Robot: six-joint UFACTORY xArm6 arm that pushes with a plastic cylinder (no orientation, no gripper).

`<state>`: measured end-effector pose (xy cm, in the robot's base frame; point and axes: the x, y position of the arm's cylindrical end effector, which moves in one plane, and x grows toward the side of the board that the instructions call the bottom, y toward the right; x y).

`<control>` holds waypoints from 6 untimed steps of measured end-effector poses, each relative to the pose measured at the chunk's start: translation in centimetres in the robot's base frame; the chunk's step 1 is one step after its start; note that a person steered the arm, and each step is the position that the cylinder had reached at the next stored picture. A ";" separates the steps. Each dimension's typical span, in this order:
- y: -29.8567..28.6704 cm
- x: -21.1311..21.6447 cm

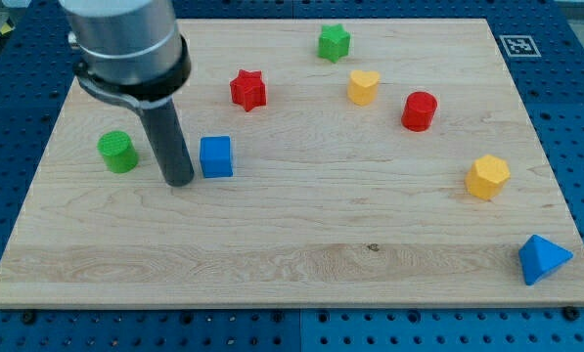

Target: Move the blue cube towards the bottom right

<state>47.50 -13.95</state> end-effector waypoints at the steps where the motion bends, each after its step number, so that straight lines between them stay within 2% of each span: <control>1: -0.9 -2.2; 2: 1.7 -2.6; 6: 10.6 0.3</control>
